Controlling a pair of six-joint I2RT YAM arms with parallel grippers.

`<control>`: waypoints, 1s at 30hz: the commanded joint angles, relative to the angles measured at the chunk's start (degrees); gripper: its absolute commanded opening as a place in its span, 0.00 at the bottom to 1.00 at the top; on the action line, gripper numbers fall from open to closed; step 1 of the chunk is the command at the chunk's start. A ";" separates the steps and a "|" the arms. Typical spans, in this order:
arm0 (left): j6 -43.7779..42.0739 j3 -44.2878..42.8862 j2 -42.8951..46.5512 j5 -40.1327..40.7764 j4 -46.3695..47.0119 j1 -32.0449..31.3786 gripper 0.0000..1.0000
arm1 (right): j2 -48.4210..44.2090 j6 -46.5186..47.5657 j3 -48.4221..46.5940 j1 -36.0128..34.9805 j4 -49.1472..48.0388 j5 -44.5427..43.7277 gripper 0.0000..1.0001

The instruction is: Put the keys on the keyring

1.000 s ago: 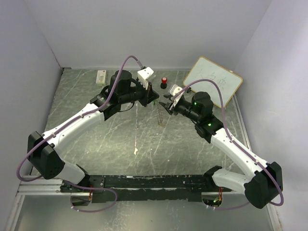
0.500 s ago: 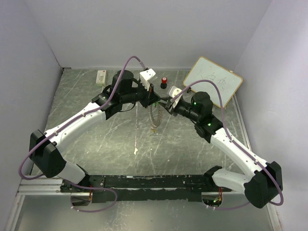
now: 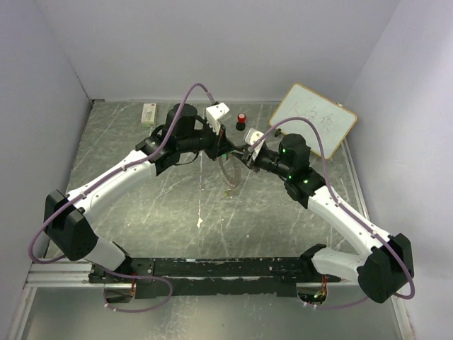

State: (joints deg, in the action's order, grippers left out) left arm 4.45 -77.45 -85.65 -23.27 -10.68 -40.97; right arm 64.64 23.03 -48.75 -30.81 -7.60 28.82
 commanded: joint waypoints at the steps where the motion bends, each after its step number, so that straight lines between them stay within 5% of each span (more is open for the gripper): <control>1: -0.10 -3.61 -0.09 -1.74 2.88 -0.05 0.07 | -0.01 0.90 -1.34 -0.49 2.71 3.51 0.20; 17: 0.17 -3.07 1.40 -1.94 3.11 -0.03 0.07 | -1.95 -0.59 0.98 -0.48 1.86 -0.45 0.34; 30: 0.39 -2.97 1.17 -2.55 3.72 -0.10 0.07 | -0.75 -0.20 0.24 -0.54 1.56 2.26 0.15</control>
State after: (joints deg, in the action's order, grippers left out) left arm 4.49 -77.65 -85.73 -24.27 -10.83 -40.97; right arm 63.94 23.00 -48.12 -30.89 -5.72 28.53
